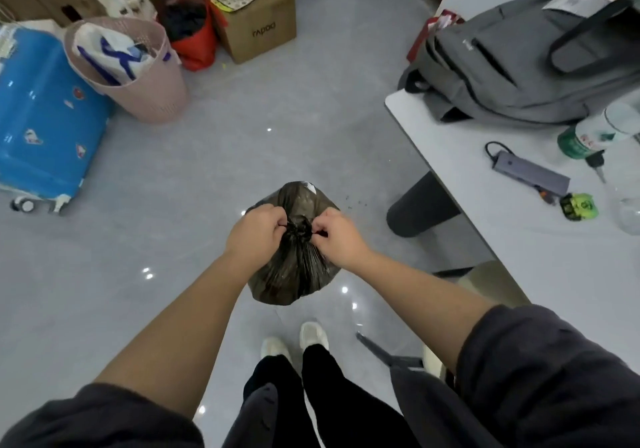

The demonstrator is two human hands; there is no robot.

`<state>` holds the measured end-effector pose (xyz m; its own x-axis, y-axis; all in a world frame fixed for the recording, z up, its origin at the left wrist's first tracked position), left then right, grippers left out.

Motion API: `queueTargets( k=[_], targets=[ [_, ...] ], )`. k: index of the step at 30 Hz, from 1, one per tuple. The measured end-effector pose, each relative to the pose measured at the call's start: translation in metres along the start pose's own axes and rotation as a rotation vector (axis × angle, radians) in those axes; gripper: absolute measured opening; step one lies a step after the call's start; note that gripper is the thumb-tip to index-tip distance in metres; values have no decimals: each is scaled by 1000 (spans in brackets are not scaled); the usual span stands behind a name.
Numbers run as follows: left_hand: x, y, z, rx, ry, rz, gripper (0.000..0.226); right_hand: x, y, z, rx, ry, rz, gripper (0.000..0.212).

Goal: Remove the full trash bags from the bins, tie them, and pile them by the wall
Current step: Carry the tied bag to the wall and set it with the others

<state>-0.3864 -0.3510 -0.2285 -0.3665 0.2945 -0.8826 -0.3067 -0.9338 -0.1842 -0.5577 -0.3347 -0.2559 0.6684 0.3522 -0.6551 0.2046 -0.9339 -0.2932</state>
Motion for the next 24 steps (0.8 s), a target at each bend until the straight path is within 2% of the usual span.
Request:
queueTargets(
  k=[6,9,12,15,18,24],
  targets=[
    [-41,123,-25,35,-16,-7,4,-48,110,-16,25,-49,62,2],
    [-55,183,-39,76,-13,-35,4,-66,162,-20,69,-53,92,18],
    [-73,243,-49,117,-2,-66,4,-85,215,-21,121,-33,154,12],
    [-92,300,-53,144,14,-77,5,-109,264,-21,144,-5,191,18],
    [-107,357,-50,180,42,-94,6,-139,307,-19,147,14,230,4],
    [-122,464,-27,224,60,-127,6,-200,380,6,180,49,286,3]
  ],
)
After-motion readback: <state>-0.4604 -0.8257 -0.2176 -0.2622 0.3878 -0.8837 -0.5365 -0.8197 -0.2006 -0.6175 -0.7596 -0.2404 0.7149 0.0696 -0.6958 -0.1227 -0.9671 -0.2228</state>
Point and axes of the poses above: each hand's wrist, its own y-axis towards the middle knuckle, its own x-axis out of the palm, z = x × y, the point moved 2 cm from there along y, towards the middle knuckle, and after that the axes turned 3 degrees about y, right-handed, at the moved point
